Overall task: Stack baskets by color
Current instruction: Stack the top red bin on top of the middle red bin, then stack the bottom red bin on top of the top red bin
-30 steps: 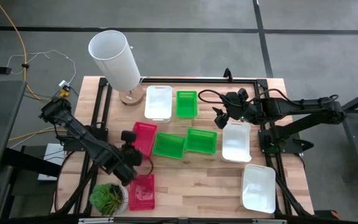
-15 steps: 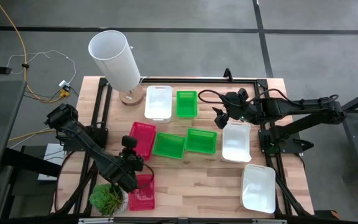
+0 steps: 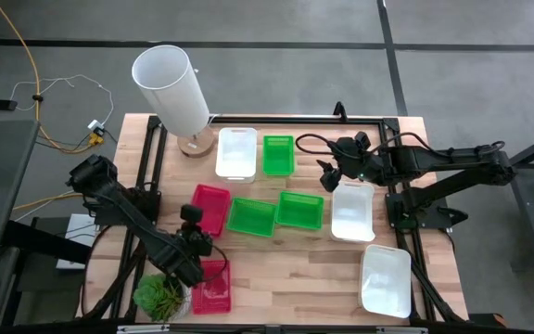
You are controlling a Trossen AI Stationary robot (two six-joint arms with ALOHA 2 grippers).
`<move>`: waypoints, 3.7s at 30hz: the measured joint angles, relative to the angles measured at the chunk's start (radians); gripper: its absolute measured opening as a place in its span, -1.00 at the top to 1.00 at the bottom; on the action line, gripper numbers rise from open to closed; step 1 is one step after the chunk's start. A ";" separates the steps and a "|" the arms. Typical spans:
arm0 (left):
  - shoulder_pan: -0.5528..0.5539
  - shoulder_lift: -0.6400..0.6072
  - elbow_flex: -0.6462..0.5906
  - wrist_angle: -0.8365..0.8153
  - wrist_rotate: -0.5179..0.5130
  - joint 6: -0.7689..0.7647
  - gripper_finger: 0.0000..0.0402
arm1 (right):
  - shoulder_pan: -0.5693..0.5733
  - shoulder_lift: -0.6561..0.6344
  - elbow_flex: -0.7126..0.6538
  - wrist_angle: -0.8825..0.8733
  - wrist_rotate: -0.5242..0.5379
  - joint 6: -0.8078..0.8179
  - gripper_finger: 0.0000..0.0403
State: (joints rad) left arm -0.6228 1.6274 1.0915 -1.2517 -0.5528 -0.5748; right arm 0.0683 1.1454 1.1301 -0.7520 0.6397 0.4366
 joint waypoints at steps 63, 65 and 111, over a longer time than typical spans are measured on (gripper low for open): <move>0.115 -0.068 -0.047 0.569 0.384 0.183 0.16 | 0.000 0.000 0.000 -0.018 -0.007 0.031 -0.32; 0.117 -0.068 -0.060 0.574 0.379 0.166 0.16 | 0.000 0.000 0.000 -0.018 -0.007 0.031 -0.32; 0.146 0.026 -0.087 0.538 0.509 0.126 0.80 | 0.000 0.000 0.000 -0.022 -0.007 0.034 -0.32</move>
State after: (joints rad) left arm -0.4763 1.6531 1.0042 -0.7141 -0.0441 -0.4492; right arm 0.0682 1.1451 1.1301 -0.7742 0.6327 0.4707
